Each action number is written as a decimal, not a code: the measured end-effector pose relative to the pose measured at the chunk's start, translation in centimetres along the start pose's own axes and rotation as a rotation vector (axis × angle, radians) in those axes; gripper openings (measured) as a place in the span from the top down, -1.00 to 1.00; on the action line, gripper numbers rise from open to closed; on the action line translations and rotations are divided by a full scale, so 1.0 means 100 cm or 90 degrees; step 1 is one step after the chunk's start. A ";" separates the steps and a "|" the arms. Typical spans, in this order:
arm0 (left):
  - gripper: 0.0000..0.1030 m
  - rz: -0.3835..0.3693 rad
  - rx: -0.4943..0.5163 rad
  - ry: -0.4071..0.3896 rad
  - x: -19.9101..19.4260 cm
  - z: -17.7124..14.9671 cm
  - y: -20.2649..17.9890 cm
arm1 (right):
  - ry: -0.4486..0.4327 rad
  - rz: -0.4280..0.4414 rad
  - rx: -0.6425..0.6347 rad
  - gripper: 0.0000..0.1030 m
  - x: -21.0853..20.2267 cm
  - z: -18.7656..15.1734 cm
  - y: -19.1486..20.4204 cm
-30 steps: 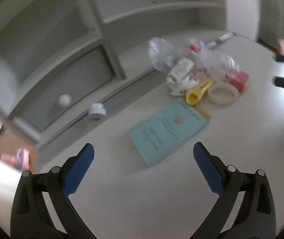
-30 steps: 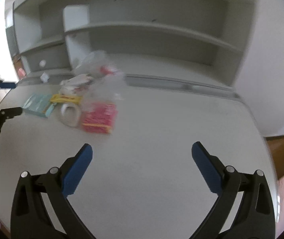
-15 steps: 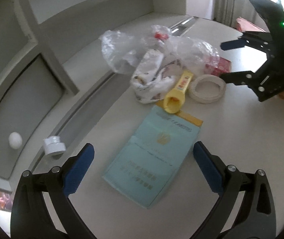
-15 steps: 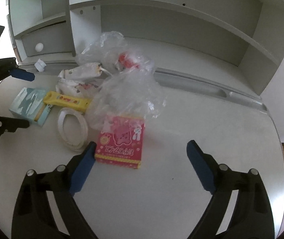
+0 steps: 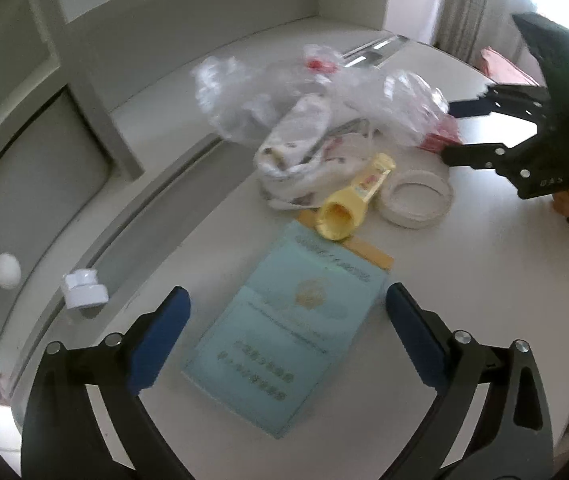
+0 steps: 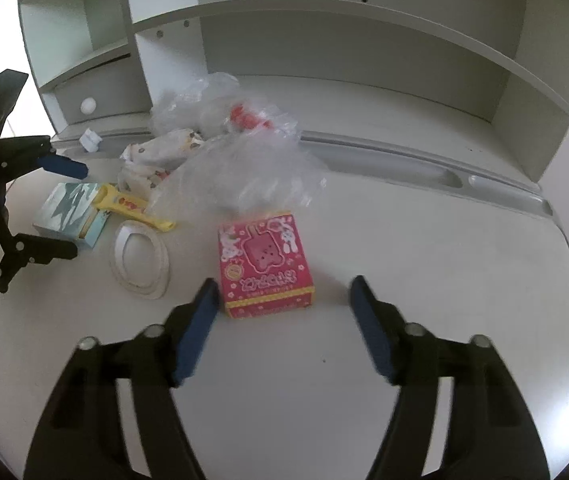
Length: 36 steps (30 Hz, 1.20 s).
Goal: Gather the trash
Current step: 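Move both tools back over the desk, then grasp the teal cigarette booklet with the left gripper while the right grasps the pink box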
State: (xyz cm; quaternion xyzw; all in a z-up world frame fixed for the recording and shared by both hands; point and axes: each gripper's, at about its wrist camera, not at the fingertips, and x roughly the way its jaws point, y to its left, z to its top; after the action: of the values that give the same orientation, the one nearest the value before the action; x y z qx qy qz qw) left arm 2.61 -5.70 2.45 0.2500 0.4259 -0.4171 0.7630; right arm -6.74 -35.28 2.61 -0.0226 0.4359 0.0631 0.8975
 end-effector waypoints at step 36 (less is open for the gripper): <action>-0.04 0.086 -0.230 -0.035 -0.052 0.002 -0.083 | -0.068 0.075 0.089 0.14 -0.083 -0.064 -0.057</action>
State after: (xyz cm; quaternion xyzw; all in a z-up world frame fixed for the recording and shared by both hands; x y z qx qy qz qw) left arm -5.85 -8.05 6.79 0.1257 0.4552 -0.2883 0.8330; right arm -16.10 -42.37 5.10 0.0693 0.3914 0.0861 0.9135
